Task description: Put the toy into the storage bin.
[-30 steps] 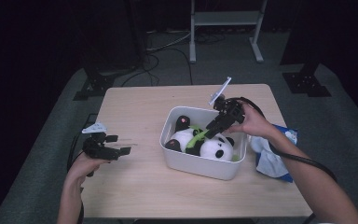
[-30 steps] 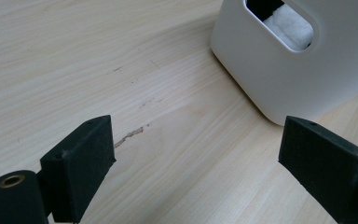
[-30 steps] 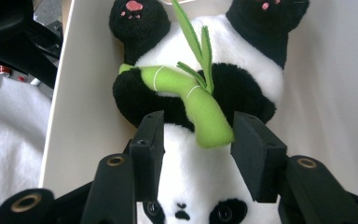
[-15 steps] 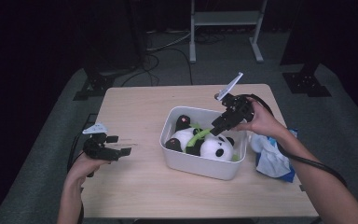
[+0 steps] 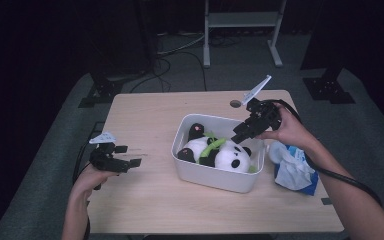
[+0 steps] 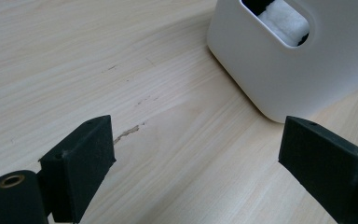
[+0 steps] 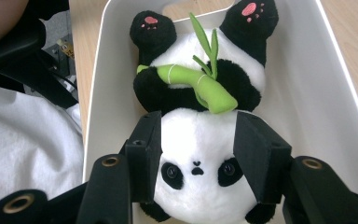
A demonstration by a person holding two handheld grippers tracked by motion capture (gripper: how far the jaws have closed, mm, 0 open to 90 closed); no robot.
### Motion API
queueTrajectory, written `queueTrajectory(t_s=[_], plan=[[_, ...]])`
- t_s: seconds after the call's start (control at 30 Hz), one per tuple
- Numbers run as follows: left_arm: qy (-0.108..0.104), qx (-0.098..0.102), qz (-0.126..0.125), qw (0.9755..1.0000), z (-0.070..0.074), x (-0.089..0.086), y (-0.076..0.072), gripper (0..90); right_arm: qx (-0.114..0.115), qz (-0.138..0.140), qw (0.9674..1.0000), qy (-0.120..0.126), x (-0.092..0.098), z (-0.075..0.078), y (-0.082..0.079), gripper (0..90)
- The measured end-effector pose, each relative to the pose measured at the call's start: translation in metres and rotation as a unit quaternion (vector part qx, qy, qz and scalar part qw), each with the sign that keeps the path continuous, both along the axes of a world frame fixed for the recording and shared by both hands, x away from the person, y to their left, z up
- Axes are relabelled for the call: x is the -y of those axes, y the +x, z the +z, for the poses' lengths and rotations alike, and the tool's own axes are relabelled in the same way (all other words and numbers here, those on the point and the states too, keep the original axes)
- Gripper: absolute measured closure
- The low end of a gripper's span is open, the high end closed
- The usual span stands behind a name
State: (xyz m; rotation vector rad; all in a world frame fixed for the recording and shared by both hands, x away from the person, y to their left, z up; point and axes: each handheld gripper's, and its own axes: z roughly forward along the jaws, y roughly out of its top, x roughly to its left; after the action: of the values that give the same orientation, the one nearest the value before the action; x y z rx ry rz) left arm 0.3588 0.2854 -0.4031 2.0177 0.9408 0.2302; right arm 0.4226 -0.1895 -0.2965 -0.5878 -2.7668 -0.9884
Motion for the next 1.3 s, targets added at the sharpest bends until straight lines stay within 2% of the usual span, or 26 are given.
queueTrajectory(t_s=[0.67,1.3], plan=[[0.001,-0.003,0.000,1.0000,-0.001,0.001,0.000,9.1,0.008,-0.029,0.9995,0.010,0.030,0.012,-0.012,49.9],[0.001,-0.004,0.001,1.0000,-0.002,0.001,0.001,9.1,0.015,-0.061,0.9979,0.018,0.063,0.012,-0.022,49.1]])
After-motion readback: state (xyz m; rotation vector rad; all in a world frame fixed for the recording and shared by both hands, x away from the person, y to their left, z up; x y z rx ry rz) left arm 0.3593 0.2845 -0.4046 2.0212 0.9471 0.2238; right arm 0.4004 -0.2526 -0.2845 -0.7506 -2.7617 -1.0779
